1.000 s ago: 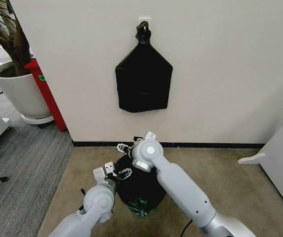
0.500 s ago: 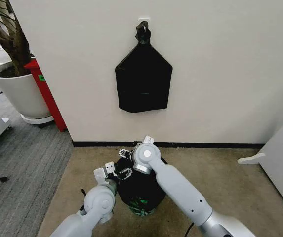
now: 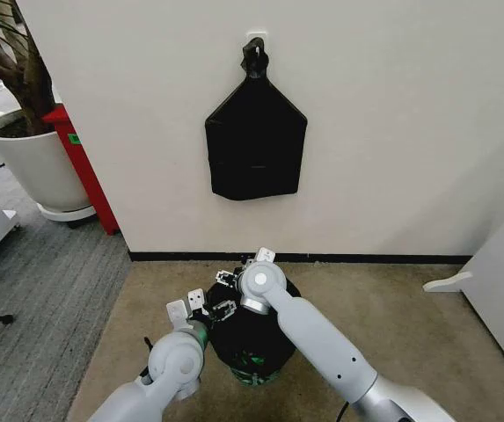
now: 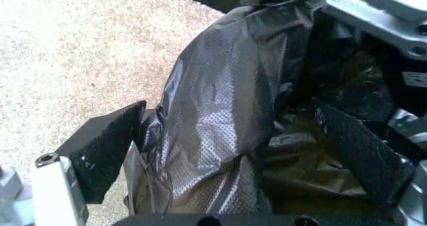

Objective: Place the garbage bag over the trash bin.

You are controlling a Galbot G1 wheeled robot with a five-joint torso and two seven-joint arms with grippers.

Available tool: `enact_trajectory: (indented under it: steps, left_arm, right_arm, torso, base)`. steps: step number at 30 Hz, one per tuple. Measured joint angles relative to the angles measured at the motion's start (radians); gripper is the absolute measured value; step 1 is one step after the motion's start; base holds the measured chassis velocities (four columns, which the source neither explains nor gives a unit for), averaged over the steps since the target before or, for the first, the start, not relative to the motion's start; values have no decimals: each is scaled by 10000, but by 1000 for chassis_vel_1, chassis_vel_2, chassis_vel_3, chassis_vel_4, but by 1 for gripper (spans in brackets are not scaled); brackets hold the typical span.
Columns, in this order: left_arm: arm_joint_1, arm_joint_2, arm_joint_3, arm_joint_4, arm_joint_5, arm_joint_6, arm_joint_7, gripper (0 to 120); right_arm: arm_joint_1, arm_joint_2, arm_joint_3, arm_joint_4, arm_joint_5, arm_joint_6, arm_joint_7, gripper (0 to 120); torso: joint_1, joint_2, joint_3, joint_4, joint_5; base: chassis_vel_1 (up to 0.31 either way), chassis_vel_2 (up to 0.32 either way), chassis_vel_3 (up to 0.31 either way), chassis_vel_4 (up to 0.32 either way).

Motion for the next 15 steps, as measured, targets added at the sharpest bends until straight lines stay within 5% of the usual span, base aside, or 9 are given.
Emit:
enact_trajectory:
  steps: [15]
  left_arm:
    - [480, 114, -637, -321, 300, -100, 461, 100]
  right_arm:
    - [-173, -17, 20, -214, -462, 13, -270, 100]
  torso:
    - [0, 0, -1, 2, 3]
  base:
    - [0, 0, 0, 0]
